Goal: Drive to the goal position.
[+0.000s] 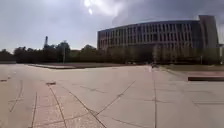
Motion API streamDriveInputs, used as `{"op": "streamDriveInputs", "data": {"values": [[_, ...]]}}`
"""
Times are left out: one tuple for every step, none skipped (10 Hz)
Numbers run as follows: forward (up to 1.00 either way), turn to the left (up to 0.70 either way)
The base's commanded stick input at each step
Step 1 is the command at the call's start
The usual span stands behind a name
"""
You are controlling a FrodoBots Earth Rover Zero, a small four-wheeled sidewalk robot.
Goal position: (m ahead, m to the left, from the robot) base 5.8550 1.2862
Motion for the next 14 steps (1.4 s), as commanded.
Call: {"op": "streamDriveInputs", "data": {"values": [[0.70, -0.01], [0.70, -0.01], [0.70, -0.01], [0.70, -0.01], [0.70, -0.01], [0.70, -0.01], [0.70, -0.01], [0.70, -0.01], [0.70, -0.01], [0.70, -0.01], [0.70, -0.01], [0.70, -0.01], [0.70, -0.01], [0.70, -0.01]]}}
